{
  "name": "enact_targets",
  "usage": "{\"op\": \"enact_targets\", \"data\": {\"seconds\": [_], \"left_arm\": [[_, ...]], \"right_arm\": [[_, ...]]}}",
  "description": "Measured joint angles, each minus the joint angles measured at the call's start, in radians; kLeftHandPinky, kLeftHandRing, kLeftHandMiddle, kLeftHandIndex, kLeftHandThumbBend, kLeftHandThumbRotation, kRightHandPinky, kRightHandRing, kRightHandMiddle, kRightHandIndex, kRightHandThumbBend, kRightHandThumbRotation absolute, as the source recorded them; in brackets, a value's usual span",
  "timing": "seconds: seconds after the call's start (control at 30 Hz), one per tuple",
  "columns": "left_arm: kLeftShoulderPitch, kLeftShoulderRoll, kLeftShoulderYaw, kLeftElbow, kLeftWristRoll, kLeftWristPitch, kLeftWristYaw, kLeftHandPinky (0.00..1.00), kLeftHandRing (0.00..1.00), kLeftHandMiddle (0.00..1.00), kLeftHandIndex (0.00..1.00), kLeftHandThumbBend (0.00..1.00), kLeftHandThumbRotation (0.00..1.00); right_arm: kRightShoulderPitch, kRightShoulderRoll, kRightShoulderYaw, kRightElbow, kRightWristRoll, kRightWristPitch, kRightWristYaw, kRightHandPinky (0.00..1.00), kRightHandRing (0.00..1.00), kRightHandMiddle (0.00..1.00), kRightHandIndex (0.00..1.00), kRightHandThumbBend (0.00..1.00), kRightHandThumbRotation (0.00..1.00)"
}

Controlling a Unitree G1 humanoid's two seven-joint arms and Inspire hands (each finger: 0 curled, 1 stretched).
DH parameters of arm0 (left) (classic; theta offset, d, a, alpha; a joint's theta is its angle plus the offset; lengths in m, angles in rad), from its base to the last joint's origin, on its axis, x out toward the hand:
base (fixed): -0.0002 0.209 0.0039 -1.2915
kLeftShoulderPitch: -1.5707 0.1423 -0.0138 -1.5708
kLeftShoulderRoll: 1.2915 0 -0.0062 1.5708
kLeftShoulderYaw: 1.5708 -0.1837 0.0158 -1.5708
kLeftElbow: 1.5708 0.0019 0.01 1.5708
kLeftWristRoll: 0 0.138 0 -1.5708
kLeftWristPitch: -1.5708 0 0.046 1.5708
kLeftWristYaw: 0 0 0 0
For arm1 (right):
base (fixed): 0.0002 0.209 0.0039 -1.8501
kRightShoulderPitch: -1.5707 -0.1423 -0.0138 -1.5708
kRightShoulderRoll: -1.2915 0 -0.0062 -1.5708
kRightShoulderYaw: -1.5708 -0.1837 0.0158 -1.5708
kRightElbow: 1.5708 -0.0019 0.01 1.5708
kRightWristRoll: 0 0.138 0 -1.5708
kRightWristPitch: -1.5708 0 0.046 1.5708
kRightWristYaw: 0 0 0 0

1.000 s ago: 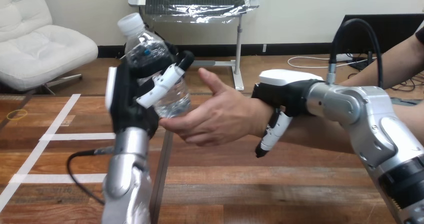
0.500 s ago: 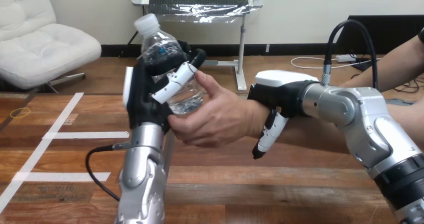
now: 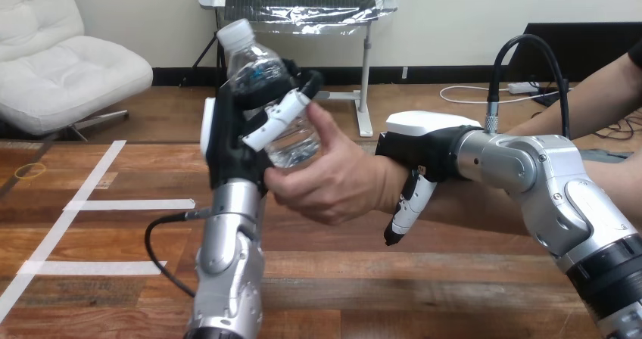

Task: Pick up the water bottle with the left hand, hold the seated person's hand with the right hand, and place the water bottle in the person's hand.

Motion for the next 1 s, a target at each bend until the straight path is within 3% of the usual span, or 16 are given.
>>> {"op": "enact_targets", "data": {"seconds": [0.43,0.73,1.0], "left_arm": [[-0.025,-0.019,-0.004,0.07,0.046,-0.085,0.0,0.29,0.33,0.39,0.43,0.67,0.0],[-0.028,-0.021,-0.015,0.115,0.116,-0.159,0.029,0.3,0.34,0.39,0.44,0.65,0.0],[-0.028,-0.02,-0.021,0.139,0.142,-0.18,0.033,0.31,0.35,0.39,0.44,0.65,0.0]], "right_arm": [[0.001,-0.012,-0.004,-0.001,0.008,-0.003,-0.002,0.13,0.18,0.24,0.27,0.8,0.03],[0.011,-0.02,-0.004,-0.001,0.016,-0.003,-0.002,0.13,0.18,0.25,0.25,0.8,0.03],[0.022,-0.022,-0.004,-0.002,0.017,0.001,-0.002,0.16,0.22,0.3,0.33,0.78,0.05]]}}
